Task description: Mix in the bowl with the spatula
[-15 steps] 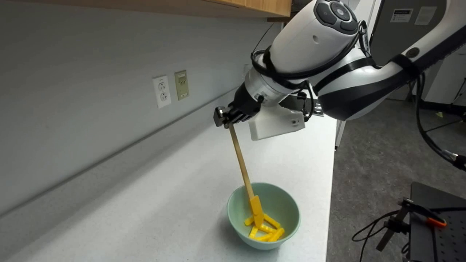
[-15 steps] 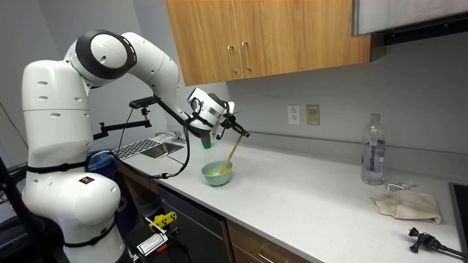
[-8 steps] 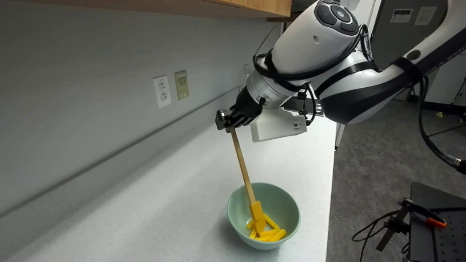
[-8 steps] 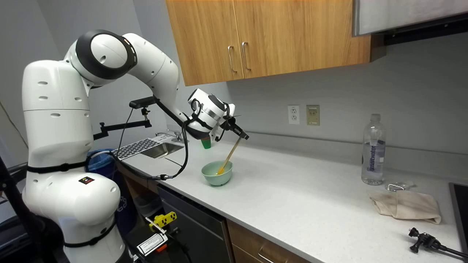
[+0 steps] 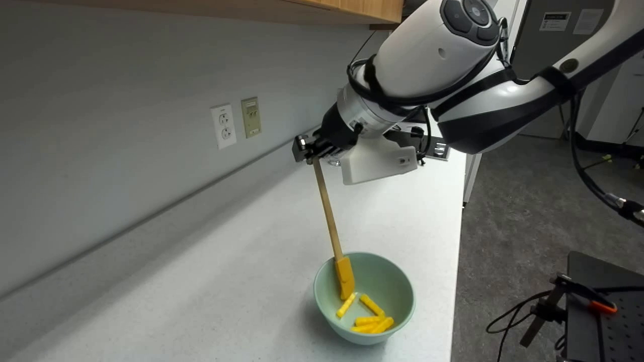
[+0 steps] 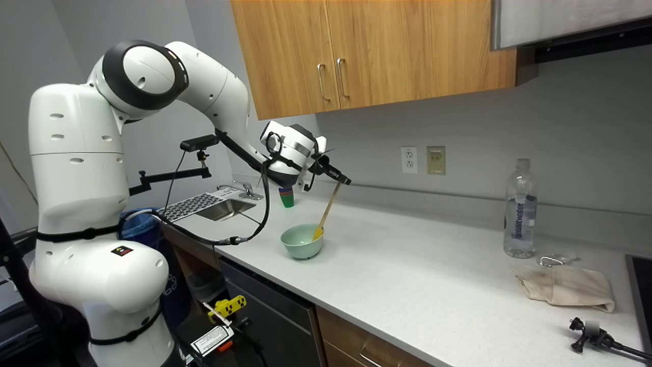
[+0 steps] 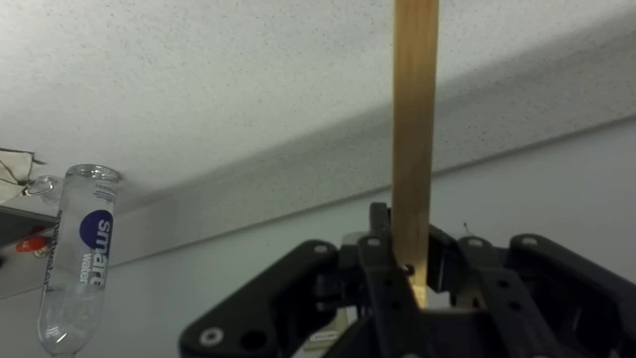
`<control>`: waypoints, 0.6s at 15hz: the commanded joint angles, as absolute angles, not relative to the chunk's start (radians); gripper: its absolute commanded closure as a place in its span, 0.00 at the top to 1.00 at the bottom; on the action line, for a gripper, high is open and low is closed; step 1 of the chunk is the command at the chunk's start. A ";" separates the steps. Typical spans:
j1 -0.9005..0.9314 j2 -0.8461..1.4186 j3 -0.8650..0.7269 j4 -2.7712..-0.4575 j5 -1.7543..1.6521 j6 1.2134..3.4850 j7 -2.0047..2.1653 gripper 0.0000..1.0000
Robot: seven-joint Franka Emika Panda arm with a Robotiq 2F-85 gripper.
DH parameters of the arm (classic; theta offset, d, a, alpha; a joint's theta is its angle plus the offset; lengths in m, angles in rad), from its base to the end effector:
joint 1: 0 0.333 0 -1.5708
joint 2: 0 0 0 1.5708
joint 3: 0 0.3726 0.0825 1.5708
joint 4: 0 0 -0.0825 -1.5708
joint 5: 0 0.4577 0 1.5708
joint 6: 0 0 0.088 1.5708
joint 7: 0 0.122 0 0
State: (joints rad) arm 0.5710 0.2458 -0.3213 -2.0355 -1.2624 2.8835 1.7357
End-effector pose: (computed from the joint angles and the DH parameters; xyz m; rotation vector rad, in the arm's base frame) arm 0.6515 0.2282 0.3635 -2.8287 0.4215 -1.2936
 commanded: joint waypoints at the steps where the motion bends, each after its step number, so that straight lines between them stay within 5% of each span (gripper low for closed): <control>1: 0.596 0.227 -0.331 -2.029 -1.330 2.841 1.796 0.02; 9: 0.533 0.235 -0.296 -2.113 -1.122 2.966 1.663 0.02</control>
